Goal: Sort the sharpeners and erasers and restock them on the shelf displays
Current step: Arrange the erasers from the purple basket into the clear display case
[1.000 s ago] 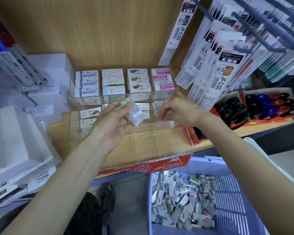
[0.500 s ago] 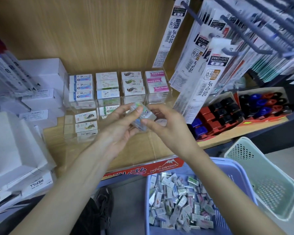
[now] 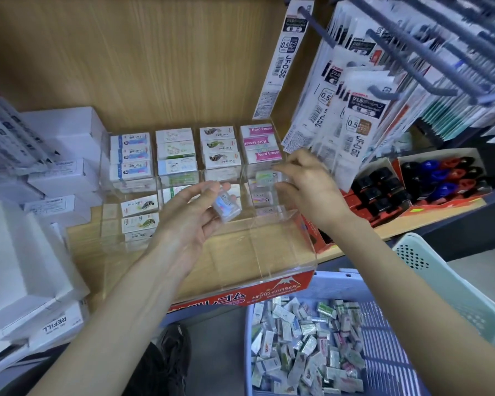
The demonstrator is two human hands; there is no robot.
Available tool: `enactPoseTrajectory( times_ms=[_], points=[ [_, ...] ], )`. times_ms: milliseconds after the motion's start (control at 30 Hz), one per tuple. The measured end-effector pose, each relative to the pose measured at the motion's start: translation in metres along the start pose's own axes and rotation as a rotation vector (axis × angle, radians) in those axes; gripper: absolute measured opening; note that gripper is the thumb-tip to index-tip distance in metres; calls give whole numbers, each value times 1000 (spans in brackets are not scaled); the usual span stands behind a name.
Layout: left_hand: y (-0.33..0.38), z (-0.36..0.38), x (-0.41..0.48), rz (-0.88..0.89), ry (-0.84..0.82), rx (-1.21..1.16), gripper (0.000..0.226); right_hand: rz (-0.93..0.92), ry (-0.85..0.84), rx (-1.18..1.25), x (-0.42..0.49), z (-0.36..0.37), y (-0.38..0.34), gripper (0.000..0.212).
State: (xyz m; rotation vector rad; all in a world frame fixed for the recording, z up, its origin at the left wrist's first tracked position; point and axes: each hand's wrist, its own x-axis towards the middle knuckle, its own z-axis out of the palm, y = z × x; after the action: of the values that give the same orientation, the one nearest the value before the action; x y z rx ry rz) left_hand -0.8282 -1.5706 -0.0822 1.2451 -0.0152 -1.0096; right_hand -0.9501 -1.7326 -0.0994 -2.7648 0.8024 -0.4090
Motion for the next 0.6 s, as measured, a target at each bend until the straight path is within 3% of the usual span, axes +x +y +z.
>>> enactPoseTrajectory(
  times_ms=[467, 600],
  points=[
    [3, -4, 2, -89, -26, -87, 16, 75, -87, -201, 15, 17, -4, 24],
    [3, -6, 1, -84, -29, -54, 12, 53, 19, -106, -3, 18, -8, 20]
  ],
)
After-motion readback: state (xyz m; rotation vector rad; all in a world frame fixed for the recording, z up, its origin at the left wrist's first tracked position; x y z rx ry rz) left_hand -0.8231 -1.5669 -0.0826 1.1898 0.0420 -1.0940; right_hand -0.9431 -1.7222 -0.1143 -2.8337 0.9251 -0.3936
